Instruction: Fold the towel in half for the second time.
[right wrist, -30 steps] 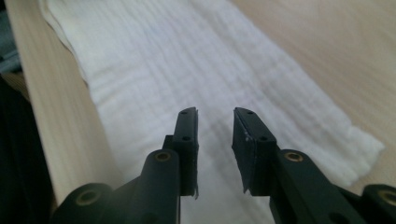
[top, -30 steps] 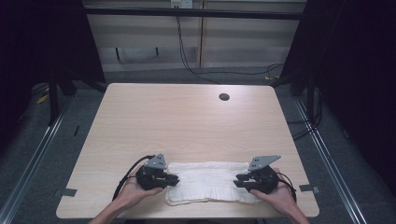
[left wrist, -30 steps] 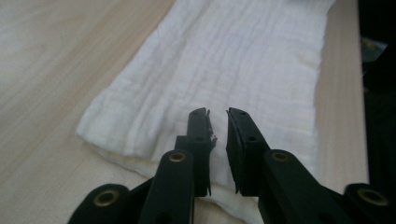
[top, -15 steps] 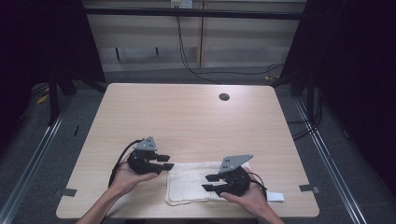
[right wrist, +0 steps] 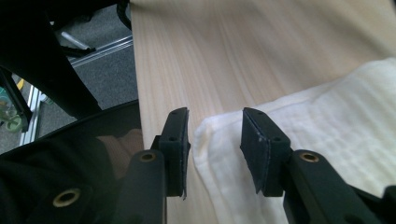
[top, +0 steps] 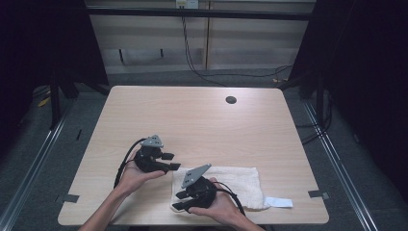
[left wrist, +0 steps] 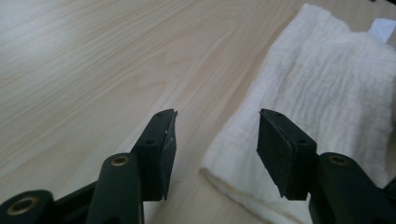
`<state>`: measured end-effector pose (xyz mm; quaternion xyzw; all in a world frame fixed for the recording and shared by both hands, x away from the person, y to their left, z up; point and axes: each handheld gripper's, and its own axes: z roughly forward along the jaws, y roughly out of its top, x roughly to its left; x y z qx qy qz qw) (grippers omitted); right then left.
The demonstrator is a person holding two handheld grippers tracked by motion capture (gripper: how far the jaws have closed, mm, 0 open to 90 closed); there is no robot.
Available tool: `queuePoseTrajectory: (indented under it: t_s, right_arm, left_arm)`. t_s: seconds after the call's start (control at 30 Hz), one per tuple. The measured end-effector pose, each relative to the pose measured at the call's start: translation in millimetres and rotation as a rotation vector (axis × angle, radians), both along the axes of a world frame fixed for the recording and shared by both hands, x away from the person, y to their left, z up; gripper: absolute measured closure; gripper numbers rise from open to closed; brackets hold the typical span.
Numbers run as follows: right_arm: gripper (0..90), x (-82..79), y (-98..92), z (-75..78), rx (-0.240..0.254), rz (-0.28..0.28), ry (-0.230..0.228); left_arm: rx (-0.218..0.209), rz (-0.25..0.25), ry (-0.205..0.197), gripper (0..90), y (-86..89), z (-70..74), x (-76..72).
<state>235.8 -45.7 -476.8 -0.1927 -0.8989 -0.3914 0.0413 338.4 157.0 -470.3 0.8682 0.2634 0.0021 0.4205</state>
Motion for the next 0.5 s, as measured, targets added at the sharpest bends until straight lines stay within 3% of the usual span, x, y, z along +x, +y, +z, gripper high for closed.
queuePoseTrajectory:
  t_s: [0.1,0.17,0.27,0.3,0.37,0.43,0.5]
  right_arm:
    - [62.4,2.0,5.7,-8.8,0.006,-0.028,0.022]
    - [60.0,1.5,7.9,-12.1,0.013,-0.030,0.009]
    - [56.9,-0.9,10.8,-15.7,-0.016,-0.020,-0.019]
    - [56.3,-2.9,11.1,-17.5,-0.028,-0.016,-0.009]
    - [56.6,-5.1,9.8,-20.2,-0.006,-0.015,-0.031]
    - [59.1,-9.2,10.4,-19.9,-0.030,-0.006,-0.066]
    - [67.1,-11.0,9.9,-20.4,-0.042,0.000,-0.116]
  left_arm:
    - [0.011,0.022,0.015,44.8,2.3,-5.5,0.3]
    - [0.031,0.024,0.014,43.1,2.2,-6.8,-2.4]
    - [0.030,0.016,0.010,42.6,3.1,-7.0,-6.8]
    - [0.034,0.018,0.005,42.5,3.7,-6.9,-7.7]
    - [0.032,0.020,0.013,42.0,5.5,-8.1,-7.4]
    - [0.035,0.022,0.021,42.0,6.0,-9.8,-6.8]
    - [0.040,0.016,0.029,42.0,5.1,-11.2,-6.9]
